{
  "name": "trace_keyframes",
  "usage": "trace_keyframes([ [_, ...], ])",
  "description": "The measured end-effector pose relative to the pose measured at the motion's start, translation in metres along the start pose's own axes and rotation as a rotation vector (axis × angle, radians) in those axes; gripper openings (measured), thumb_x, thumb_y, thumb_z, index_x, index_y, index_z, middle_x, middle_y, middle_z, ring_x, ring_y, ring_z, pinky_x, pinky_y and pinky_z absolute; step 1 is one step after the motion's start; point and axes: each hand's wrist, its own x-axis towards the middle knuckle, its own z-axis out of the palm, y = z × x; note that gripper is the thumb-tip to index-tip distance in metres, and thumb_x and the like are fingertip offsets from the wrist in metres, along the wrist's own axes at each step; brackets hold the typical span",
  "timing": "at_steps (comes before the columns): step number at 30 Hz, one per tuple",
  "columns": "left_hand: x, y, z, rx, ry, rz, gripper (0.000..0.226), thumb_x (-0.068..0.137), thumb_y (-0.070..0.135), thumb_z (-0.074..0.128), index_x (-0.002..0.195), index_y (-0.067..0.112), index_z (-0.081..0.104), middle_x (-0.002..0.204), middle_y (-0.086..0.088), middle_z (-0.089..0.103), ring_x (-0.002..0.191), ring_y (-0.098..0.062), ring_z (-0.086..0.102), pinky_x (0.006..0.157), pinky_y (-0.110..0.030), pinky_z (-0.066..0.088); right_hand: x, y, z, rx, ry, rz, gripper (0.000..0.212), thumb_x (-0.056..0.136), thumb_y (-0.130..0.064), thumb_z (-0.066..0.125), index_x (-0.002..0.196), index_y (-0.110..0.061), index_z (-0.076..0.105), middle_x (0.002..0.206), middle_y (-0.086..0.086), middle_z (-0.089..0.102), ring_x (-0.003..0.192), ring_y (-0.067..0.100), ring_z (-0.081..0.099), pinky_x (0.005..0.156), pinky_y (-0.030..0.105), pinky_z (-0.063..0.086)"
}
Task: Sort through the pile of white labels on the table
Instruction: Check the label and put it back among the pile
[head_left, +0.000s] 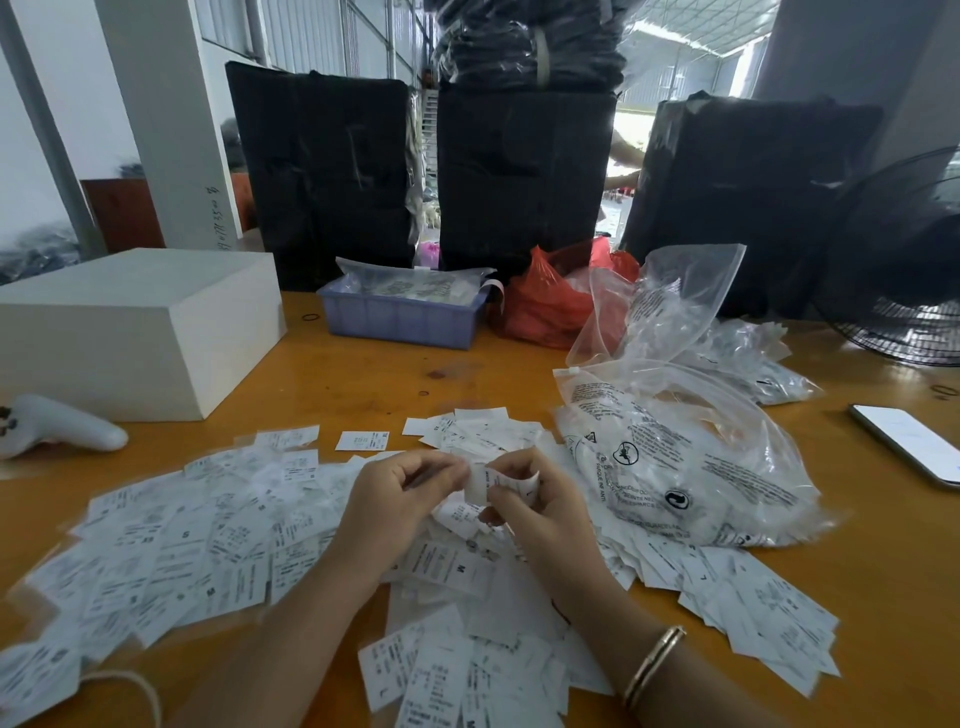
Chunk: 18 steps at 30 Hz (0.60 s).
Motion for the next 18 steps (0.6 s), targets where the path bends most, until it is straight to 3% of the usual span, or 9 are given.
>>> trace_keyframes([
  [6, -0.0012, 0.0027, -0.0004, -0.013, -0.039, -0.053, 0.004, 0.082, 0.032, 0.068, 0.084, 0.034, 0.071, 0.077, 0.025, 0.069, 0.078, 0.005, 0.063, 0.064, -0.009, 0.044, 0.0005, 0.0003, 0.0001, 0.051, -0.001, -0.027, 0.013, 0.086, -0.005, 0.064, 0.085, -0.018, 0.064, 0.077, -0.002, 0.065, 0.066, 0.013, 0.065, 0.060, 0.020, 0.050],
  [13, -0.0014, 0.0023, 0.0000, -0.043, -0.131, -0.146, 0.003, 0.078, 0.036, 0.070, 0.081, 0.036, 0.071, 0.080, 0.024, 0.070, 0.086, -0.004, 0.065, 0.067, -0.018, 0.047, 0.0027, 0.0017, -0.0042, 0.024, -0.011, -0.010, 0.004, 0.085, -0.013, 0.068, 0.082, -0.012, 0.067, 0.073, -0.005, 0.067, 0.063, 0.012, 0.064, 0.061, 0.027, 0.054],
  [18, -0.0015, 0.0027, 0.0003, -0.096, -0.126, -0.145, 0.023, 0.067, 0.045, 0.070, 0.082, 0.028, 0.070, 0.077, 0.016, 0.071, 0.080, -0.004, 0.066, 0.067, -0.019, 0.047, 0.0023, 0.0004, -0.0027, -0.004, -0.034, 0.014, 0.012, 0.084, -0.008, 0.068, 0.075, -0.016, 0.067, 0.067, -0.009, 0.065, 0.059, 0.007, 0.060, 0.056, 0.023, 0.052],
])
